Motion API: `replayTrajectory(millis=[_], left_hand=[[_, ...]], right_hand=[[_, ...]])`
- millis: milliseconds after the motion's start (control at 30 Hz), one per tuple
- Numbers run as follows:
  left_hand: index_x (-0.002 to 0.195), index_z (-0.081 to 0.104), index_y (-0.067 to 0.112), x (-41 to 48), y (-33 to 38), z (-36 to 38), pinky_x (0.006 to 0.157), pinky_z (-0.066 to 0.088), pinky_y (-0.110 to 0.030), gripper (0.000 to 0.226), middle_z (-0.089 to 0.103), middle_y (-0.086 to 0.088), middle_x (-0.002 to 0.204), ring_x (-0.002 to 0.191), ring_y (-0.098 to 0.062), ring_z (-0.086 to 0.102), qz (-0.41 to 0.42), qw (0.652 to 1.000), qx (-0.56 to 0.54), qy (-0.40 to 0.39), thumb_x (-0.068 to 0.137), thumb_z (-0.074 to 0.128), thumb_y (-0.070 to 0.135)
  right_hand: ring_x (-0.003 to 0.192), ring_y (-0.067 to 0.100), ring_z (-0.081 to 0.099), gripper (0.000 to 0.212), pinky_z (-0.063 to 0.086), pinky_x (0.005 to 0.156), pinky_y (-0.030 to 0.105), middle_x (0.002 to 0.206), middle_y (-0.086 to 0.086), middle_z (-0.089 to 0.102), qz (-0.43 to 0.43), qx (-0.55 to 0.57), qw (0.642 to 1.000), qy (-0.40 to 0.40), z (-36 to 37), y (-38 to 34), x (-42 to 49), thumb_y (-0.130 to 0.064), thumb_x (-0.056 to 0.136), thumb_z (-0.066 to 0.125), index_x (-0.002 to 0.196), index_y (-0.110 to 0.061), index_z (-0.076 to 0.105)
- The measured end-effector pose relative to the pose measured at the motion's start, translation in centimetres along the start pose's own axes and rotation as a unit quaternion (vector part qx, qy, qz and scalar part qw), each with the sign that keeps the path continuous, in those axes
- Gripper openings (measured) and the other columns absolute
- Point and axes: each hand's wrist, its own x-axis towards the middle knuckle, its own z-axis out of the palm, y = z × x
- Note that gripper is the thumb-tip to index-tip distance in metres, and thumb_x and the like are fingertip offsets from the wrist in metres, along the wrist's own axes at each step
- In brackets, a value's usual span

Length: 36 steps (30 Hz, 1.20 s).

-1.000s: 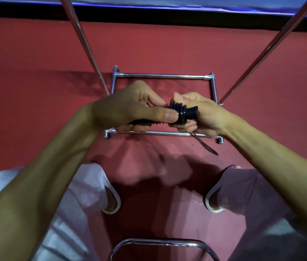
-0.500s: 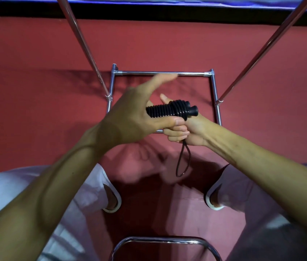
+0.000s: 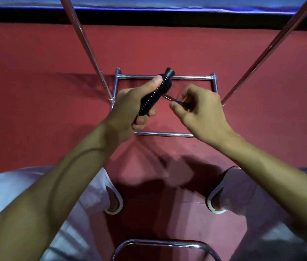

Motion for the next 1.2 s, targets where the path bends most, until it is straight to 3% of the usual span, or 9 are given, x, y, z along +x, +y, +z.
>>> replayTrajectory(millis=[167,300,433,533,633,733,833,1000,1200], left_hand=[[0.098,0.057,0.026,0.2,0.6,-0.8,0.030,0.012,-0.015,0.036,0.041,0.003,0.058,0.030,-0.001,0.024,-0.085,0.985,-0.124,-0.083,0.098,0.050,0.061],[0.096,0.060,0.023,0.3,0.5,-0.5,0.031,0.016,-0.014,0.036,0.046,0.000,0.059,0.032,-0.003,0.026,-0.050,0.991,-0.118,-0.042,0.096,0.056,0.059],[0.077,0.065,0.004,0.0,0.2,0.5,0.037,0.023,-0.018,0.052,0.058,-0.011,0.058,0.034,-0.015,0.034,0.064,0.990,0.030,0.125,0.090,0.070,0.054],[0.077,0.068,-0.004,-0.2,-0.1,1.2,0.036,0.027,-0.019,0.054,0.056,-0.014,0.055,0.033,-0.016,0.036,0.135,0.975,0.090,0.151,0.094,0.070,0.047],[0.076,0.067,-0.007,-0.3,0.0,1.0,0.035,0.026,-0.019,0.055,0.054,-0.015,0.056,0.033,-0.016,0.035,0.135,0.976,0.089,0.148,0.094,0.070,0.045],[0.065,0.066,-0.002,-0.5,-0.5,1.1,0.036,0.026,-0.019,0.054,0.051,-0.015,0.054,0.034,-0.018,0.034,0.133,0.976,0.090,0.144,0.092,0.072,0.044],[0.069,0.069,-0.004,-0.8,-0.4,1.7,0.036,0.025,-0.020,0.052,0.050,-0.015,0.053,0.034,-0.018,0.033,0.145,0.975,0.086,0.145,0.091,0.074,0.043],[0.060,0.058,0.013,-0.4,0.4,1.0,0.038,0.024,-0.017,0.052,0.057,-0.011,0.057,0.034,-0.016,0.035,0.067,0.985,0.038,0.157,0.086,0.074,0.054],[0.096,0.065,0.021,0.4,0.5,-0.1,0.034,0.021,-0.015,0.039,0.052,-0.001,0.060,0.035,-0.006,0.030,-0.040,0.995,-0.048,0.076,0.089,0.068,0.059]], right_hand=[[0.062,0.029,0.064,0.011,0.050,0.051,0.041,0.079,0.000,0.067,-0.170,-0.139,0.972,0.081,-0.7,0.5,-0.2,-0.025,0.090,0.070,0.095,-0.017,0.076],[0.056,0.019,0.070,0.014,0.057,0.057,0.035,0.071,0.007,0.075,0.006,0.098,0.993,-0.065,-2.3,-0.2,1.2,-0.019,0.092,0.075,0.090,-0.006,0.078],[0.056,0.011,0.069,0.017,0.055,0.050,0.017,0.071,0.005,0.073,0.339,0.447,0.788,-0.251,-3.1,-1.9,1.9,-0.016,0.093,0.066,0.097,-0.001,0.071],[0.055,0.006,0.067,0.019,0.053,0.051,0.013,0.070,-0.001,0.069,0.376,0.491,0.729,-0.294,-3.0,-1.7,2.0,-0.019,0.095,0.061,0.100,-0.003,0.069],[0.060,0.016,0.070,0.015,0.056,0.056,0.020,0.076,0.005,0.073,0.259,0.405,0.823,-0.302,-2.6,-1.2,1.6,-0.014,0.102,0.058,0.098,-0.003,0.067],[0.072,0.018,0.075,0.009,0.060,0.069,0.034,0.083,0.003,0.078,0.026,0.134,0.952,-0.275,-2.1,-0.6,1.1,-0.003,0.098,0.063,0.090,-0.006,0.064],[0.078,0.013,0.074,0.016,0.060,0.082,0.039,0.082,-0.003,0.077,-0.006,0.042,0.978,-0.206,-1.5,-0.3,0.2,0.002,0.093,0.064,0.089,-0.013,0.067],[0.064,0.010,0.054,0.021,0.049,0.068,0.029,0.070,0.002,0.059,0.122,0.232,0.953,-0.154,-1.4,-0.8,0.1,-0.001,0.102,0.055,0.093,-0.013,0.069],[0.065,0.029,0.057,0.031,0.049,0.065,0.040,0.067,-0.005,0.056,-0.126,-0.090,0.983,-0.100,-2.1,-1.6,-0.3,-0.024,0.093,0.058,0.124,-0.016,0.060]])
